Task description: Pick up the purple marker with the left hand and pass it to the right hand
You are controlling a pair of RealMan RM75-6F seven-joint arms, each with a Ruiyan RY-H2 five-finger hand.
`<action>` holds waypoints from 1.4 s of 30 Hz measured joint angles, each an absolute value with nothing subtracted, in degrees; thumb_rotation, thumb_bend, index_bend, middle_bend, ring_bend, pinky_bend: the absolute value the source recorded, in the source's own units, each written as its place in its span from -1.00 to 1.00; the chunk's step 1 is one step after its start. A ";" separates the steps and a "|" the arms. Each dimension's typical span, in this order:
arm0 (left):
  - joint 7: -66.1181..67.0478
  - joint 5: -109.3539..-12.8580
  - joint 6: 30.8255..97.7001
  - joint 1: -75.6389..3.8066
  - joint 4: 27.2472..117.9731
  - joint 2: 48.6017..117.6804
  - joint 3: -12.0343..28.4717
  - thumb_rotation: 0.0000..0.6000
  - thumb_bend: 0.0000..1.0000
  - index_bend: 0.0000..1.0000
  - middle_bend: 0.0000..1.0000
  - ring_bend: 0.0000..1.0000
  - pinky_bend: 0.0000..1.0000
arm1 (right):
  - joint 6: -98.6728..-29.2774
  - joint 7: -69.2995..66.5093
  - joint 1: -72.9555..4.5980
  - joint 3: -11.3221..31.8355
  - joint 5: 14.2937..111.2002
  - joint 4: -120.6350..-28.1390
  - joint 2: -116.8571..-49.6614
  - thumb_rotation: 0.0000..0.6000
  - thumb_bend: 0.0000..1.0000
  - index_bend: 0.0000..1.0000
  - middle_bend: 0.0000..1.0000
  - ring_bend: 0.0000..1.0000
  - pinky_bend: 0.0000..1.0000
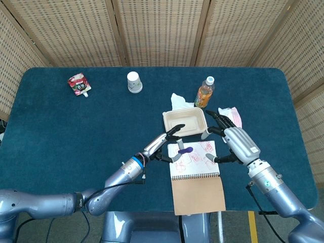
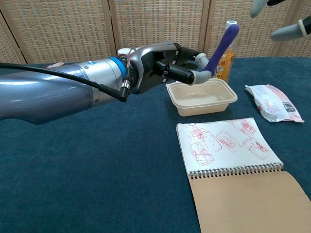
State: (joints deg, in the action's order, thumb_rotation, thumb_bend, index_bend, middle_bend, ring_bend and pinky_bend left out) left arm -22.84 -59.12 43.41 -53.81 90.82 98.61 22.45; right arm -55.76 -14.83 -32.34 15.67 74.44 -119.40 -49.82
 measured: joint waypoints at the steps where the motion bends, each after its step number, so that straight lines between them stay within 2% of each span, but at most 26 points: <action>1: -23.00 -59.09 43.32 -53.78 90.74 98.60 22.48 1.00 0.09 0.39 -1.00 -1.00 -1.00 | -55.69 -14.24 -32.50 15.58 74.23 -119.42 -50.06 1.00 -0.22 -0.10 -0.92 -1.00 -1.00; 17: -23.24 -59.33 42.62 -53.88 89.07 99.72 22.06 1.00 0.09 0.39 -1.00 -1.00 -1.00 | -55.12 -6.35 -35.75 15.34 68.42 -120.69 -54.25 1.00 -0.12 -0.04 -0.88 -1.00 -1.00; 42: -22.92 -58.68 42.07 -53.55 89.64 99.45 22.05 1.00 0.09 0.40 -1.00 -1.00 -1.00 | -56.08 2.90 -39.99 15.48 62.05 -122.34 -58.32 1.00 -0.08 0.01 -0.85 -1.00 -1.00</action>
